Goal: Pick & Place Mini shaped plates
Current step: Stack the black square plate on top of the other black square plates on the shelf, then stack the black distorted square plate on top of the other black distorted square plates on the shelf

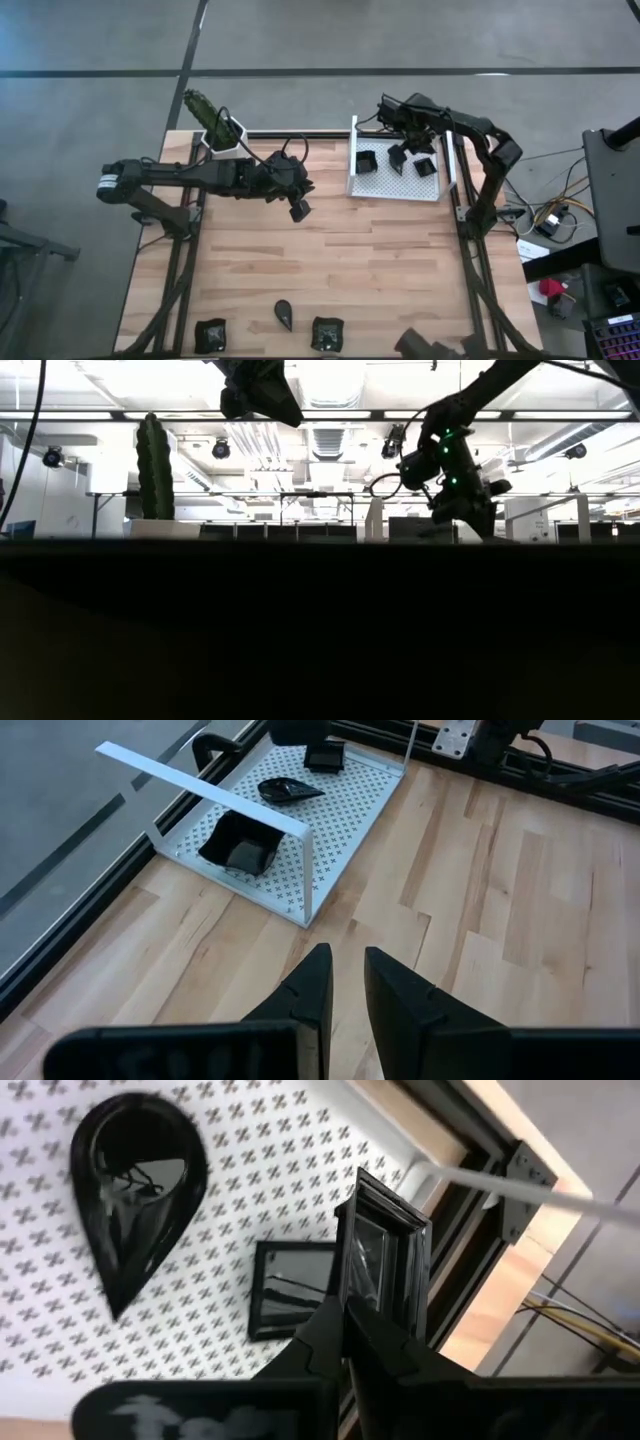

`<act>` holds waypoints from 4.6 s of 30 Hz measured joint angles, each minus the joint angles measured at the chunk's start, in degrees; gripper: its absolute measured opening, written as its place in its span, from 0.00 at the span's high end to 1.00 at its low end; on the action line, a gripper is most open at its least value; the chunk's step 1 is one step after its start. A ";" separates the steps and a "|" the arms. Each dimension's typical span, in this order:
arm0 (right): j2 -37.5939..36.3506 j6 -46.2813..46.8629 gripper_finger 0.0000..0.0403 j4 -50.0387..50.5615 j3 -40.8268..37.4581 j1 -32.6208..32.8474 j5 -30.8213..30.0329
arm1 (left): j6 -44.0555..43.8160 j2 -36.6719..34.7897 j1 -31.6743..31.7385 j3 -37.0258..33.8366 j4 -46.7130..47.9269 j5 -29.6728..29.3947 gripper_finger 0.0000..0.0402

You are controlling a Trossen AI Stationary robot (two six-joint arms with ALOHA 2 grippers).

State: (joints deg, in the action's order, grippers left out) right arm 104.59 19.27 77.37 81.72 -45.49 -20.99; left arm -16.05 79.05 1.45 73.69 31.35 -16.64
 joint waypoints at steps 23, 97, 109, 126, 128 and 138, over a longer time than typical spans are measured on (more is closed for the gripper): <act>-2.91 6.04 0.98 -5.96 -13.90 5.40 -0.12 | 0.07 0.00 0.01 0.00 -0.02 0.02 0.86; -41.19 9.04 0.87 -23.74 -15.88 40.26 1.92 | -54.58 -6.10 -59.75 -21.08 14.70 19.49 0.86; -40.74 9.24 0.87 -23.74 -15.96 40.24 1.92 | -55.33 -6.08 -61.35 -33.28 -1.84 23.14 0.86; -40.74 10.35 0.87 -23.74 -15.96 40.24 1.89 | -56.02 -6.08 -61.35 -38.48 -9.90 22.49 0.86; -40.74 10.35 0.87 -23.74 -15.96 40.24 1.90 | -56.03 -5.72 -61.35 -38.49 -10.07 22.07 0.86; -40.74 10.35 0.87 -23.72 -15.96 40.24 1.90 | -55.65 0.77 -61.35 -37.88 -14.96 23.17 0.88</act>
State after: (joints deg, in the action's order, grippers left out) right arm 63.86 29.63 53.65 65.76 -5.26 -19.09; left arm -71.70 79.82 -59.90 35.81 16.39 6.53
